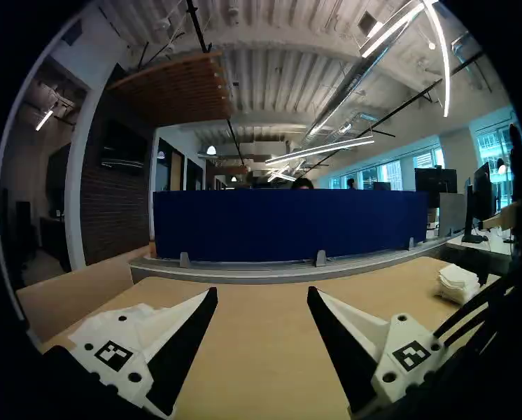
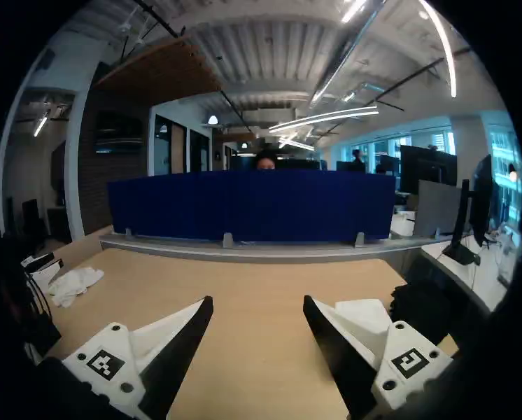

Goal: Fold towel

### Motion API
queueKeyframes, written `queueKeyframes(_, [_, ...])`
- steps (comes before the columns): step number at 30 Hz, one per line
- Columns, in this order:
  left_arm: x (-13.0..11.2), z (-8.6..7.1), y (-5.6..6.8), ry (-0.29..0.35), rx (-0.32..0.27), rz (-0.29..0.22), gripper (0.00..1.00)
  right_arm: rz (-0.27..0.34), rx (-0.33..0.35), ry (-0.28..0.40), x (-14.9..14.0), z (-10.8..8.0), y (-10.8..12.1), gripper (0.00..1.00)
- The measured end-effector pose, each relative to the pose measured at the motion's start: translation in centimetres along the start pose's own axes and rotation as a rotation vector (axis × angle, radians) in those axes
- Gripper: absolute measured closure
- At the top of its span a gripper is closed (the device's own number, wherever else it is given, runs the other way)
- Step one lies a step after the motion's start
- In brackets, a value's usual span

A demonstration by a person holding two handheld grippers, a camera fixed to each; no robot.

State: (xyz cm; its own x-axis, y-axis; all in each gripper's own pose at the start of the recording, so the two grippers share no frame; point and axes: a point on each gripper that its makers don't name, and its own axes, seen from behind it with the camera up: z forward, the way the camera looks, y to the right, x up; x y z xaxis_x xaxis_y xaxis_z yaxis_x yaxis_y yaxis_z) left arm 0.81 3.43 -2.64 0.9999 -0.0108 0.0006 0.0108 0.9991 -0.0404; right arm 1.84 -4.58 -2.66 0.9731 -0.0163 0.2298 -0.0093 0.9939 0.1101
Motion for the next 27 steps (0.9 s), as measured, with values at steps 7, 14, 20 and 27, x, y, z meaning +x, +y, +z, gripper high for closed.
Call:
queueKeyframes(7, [-2.8, 0.9, -0.7, 0.014, 0.026, 0.024, 0.05, -0.015, -0.009, -0.007, -0.5, 1.8, -0.2, 0.00])
queueKeyframes(14, [-5.4, 1.5, -0.7, 0.028, 0.024, 0.054, 0.05, -0.012, -0.010, -0.003, -0.4, 3.0, -0.6, 0.00])
queueKeyframes(20, [-7.7, 1.8, -1.3, 0.025, 0.035, 0.040, 0.05, -0.025, -0.027, -0.003, -1.0, 3.4, -0.3, 0.00])
queueKeyframes(27, [-9.4, 2.2, -1.6, 0.015, 0.030, 0.043, 0.05, -0.045, -0.031, -0.019, -1.8, 3.6, -0.3, 0.00])
